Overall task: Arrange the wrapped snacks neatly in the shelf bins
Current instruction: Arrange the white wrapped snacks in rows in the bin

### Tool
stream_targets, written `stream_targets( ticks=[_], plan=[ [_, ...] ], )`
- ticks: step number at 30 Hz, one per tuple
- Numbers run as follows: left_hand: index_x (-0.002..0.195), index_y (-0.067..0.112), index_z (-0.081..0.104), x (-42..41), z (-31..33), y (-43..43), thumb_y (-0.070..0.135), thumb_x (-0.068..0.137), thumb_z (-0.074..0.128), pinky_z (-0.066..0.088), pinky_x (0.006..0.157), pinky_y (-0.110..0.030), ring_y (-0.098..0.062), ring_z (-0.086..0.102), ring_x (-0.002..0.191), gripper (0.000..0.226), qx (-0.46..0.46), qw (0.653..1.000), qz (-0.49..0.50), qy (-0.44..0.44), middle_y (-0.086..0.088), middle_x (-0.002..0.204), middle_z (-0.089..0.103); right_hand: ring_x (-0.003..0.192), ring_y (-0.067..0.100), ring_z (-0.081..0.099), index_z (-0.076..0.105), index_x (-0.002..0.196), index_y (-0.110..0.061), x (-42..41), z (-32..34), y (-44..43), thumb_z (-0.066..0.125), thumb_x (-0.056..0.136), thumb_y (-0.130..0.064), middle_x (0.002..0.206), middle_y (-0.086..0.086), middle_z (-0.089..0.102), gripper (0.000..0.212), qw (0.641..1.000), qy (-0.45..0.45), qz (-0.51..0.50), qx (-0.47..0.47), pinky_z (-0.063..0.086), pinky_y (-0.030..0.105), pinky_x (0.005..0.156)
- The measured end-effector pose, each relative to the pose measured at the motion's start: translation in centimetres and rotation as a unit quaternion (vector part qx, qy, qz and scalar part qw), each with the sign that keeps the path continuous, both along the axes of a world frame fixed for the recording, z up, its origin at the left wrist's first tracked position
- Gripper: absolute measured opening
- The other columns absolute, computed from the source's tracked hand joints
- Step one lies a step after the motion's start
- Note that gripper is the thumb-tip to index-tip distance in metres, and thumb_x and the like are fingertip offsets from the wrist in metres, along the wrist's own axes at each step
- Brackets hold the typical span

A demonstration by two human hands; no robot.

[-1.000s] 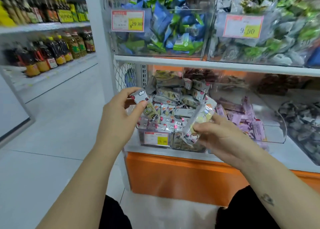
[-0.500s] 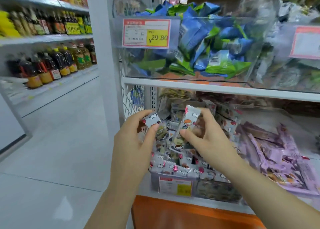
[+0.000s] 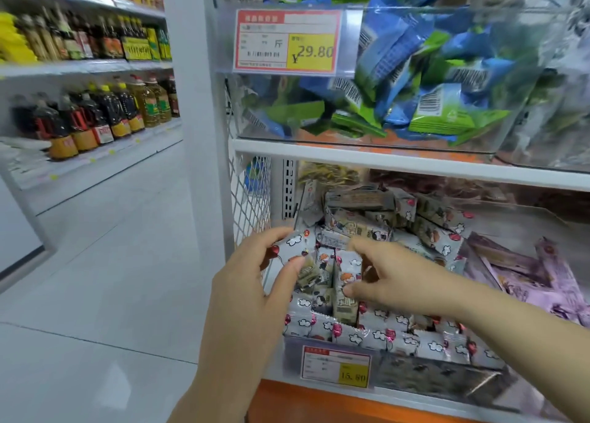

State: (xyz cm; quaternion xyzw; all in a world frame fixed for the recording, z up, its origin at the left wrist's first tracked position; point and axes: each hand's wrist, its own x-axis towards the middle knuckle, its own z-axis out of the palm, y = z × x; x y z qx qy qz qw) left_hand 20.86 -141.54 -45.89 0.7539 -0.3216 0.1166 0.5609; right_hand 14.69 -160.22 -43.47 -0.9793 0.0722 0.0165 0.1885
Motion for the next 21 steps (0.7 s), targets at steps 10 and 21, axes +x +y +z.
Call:
stream_targets(
  ticks=[10,21],
  plan=[
    [0.098,0.052,0.051,0.1,-0.2,0.1,0.05,0.074,0.053,0.033,0.076,0.006,0.022,0.048,0.096,0.025,0.013,1.0,-0.009,0.013,0.038,0.096,0.055,0.058,0.012,0.04,0.053,0.072,-0.014,0.9,-1.0,-0.1,0.061,0.088,-0.037,0.064,-0.005,0.047,0.029,0.993,0.093,0.061,-0.031,0.034,0.027,0.054],
    [0.097,0.052,0.052,0.2,-0.6,-0.4,0.043,0.077,0.059,0.038,0.075,0.003,0.014,0.053,0.098,0.023,-0.009,0.999,-0.001,0.046,0.033,0.098,0.058,0.056,0.019,0.027,0.03,0.055,-0.016,1.9,0.1,-0.3,0.043,0.097,-0.035,0.058,0.001,0.029,0.048,0.973,0.194,0.109,-0.052,0.028,0.029,0.057]
  ],
)
